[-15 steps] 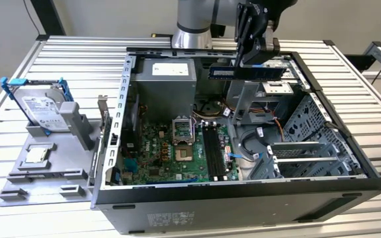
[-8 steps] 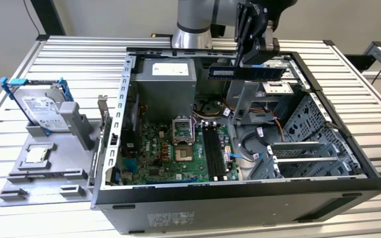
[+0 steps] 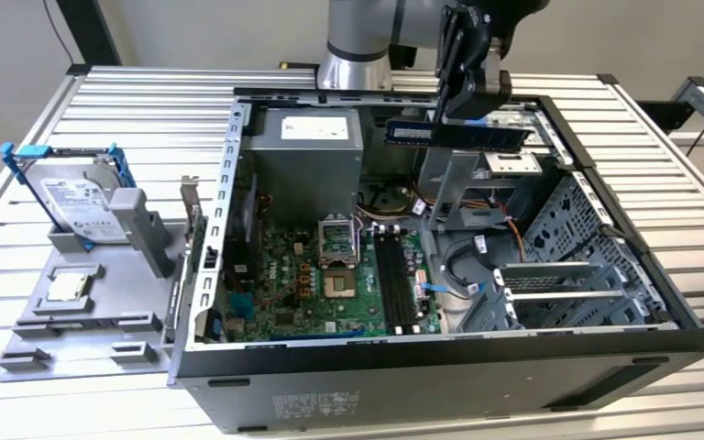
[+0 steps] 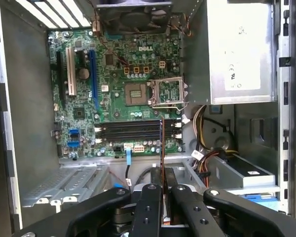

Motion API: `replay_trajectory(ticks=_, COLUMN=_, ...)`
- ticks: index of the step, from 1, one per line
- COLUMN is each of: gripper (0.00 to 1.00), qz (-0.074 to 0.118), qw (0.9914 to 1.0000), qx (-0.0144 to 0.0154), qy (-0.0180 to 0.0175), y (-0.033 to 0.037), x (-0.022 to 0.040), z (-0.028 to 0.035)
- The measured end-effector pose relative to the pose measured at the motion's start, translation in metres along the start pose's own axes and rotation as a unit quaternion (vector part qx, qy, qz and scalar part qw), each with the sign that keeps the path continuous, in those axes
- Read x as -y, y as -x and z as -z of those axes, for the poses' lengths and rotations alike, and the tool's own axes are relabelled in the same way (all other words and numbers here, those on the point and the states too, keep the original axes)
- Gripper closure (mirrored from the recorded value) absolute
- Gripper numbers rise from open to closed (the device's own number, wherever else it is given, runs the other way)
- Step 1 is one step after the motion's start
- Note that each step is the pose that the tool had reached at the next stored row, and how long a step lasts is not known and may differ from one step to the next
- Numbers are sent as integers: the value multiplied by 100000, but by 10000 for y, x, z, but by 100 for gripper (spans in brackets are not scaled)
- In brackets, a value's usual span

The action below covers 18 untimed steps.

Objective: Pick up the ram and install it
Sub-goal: 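Insert the ram into the slot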

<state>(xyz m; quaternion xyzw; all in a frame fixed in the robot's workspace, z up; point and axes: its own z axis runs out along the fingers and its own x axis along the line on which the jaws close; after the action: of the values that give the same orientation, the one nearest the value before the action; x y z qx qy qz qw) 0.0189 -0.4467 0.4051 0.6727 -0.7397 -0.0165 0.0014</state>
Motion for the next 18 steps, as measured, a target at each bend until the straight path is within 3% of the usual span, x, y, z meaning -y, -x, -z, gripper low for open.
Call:
replay_trajectory(ticks=5, gripper=100, qz=-3224, qw=99948, qx=81, qy=-65, y=0, x=0, z=0)
replay_trajectory(ticks=9, gripper=100, qz=-5989, qw=99820, qx=156, qy=-123, y=0, x=0, z=0)
replay_trajectory(ticks=14, gripper=100, qz=-9570, qw=99541, qx=249, qy=-194, y=0, x=0, z=0)
replay_trajectory(ticks=18, gripper=100, qz=-12465, qw=99219, qx=326, qy=-253, y=0, x=0, z=0)
